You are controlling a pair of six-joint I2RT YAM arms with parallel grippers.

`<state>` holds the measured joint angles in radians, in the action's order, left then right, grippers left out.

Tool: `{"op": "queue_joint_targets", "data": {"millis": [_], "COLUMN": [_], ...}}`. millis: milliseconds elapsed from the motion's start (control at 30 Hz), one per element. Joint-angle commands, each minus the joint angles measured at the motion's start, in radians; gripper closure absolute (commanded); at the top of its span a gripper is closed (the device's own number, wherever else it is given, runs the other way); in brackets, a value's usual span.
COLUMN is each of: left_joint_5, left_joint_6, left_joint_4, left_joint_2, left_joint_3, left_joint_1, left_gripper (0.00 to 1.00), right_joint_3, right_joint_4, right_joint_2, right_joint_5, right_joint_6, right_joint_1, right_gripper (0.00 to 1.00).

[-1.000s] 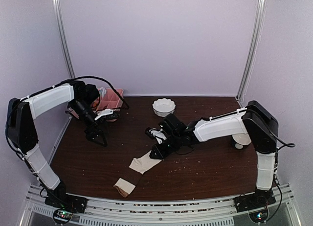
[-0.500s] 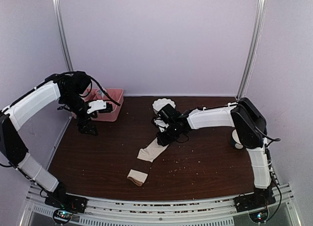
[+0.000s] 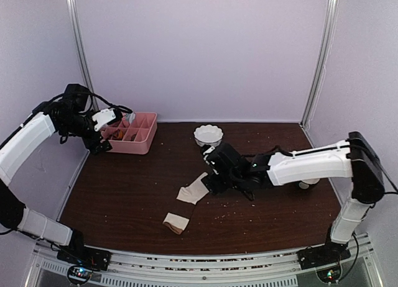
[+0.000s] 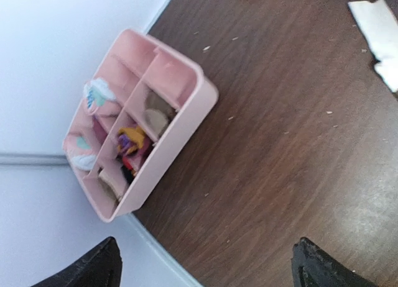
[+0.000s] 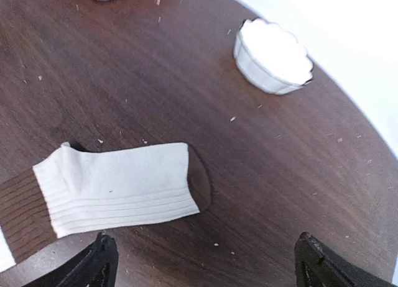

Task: Roll the socks
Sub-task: Move the sock to the center of the board, then roll the sock at the center of the board.

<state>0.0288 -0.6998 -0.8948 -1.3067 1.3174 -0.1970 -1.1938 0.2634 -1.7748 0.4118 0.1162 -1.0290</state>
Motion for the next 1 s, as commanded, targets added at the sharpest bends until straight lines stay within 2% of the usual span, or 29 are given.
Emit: {"op": "queue_joint_targets", "data": {"millis": [0,33,67,133,167,233,367,433,500,567,633,733,867,967], "left_joint_5": [0.251,0.282,0.315,0.353,0.357,0.366,0.415,0.44,0.462,0.469,0.473,0.489,0.514,0.505], "left_joint_6": [-0.078,-0.094,-0.098,-0.106,-0.108,-0.113,-0.136,-0.144,-0.156,-0.15,-0.144,-0.135,-0.13,-0.122], "left_joint_4": [-0.016,-0.009,-0.005,-0.006,-0.006,-0.007,-0.018,-0.021,-0.017,-0.006,-0.002,-0.001,0.002,0.021], "left_joint_2": [0.04,0.05,0.053,0.035,0.015,-0.036,-0.163,-0.217,-0.263,-0.306,-0.347,-0.397,-0.425,-0.437], "left_joint_3": [-0.123,-0.155,-0.181,-0.21,-0.218,-0.225,-0.215,-0.206,-0.196,-0.19,-0.178,-0.164,-0.171,-0.19], "left_joint_1": [-0.103,-0.138,-0.168,-0.246,-0.281,-0.345,-0.433,-0.462,-0.488,-0.515,-0.534,-0.555,-0.576,-0.598], "left_gripper": [0.02,0.02,0.02,0.02,0.02,0.03,0.14,0.21,0.27,0.33,0.38,0.44,0.5,0.57], "right_joint_3": [0.203,0.207,0.237,0.33,0.376,0.438,0.594,0.663,0.744,0.804,0.817,0.814,0.818,0.756], "right_joint_4": [-0.209,-0.168,-0.194,-0.314,-0.361,-0.374,-0.423,-0.452,-0.513,-0.566,-0.543,-0.507,-0.595,-0.599], "right_joint_2": [0.165,0.178,0.196,0.23,0.241,0.274,0.485,0.582,0.639,0.664,0.664,0.649,0.585,0.496], "right_joint_5": [0.442,0.356,0.227,0.049,0.008,0.043,0.315,0.282,0.131,0.047,0.051,0.139,0.07,0.037], "right_joint_6": [0.227,0.281,0.266,0.24,0.23,0.273,0.395,0.441,0.393,0.383,0.395,0.401,0.34,0.283], "right_joint_1": [-0.024,-0.011,-0.003,-0.016,-0.025,-0.04,-0.103,-0.103,-0.1,-0.101,-0.114,-0.164,-0.182,-0.211], "right_gripper": [0.0,0.0,0.0,0.0,0.0,0.0,0.0,0.0,0.0,0.0,0.0,0.0,0.0,0.01]}}
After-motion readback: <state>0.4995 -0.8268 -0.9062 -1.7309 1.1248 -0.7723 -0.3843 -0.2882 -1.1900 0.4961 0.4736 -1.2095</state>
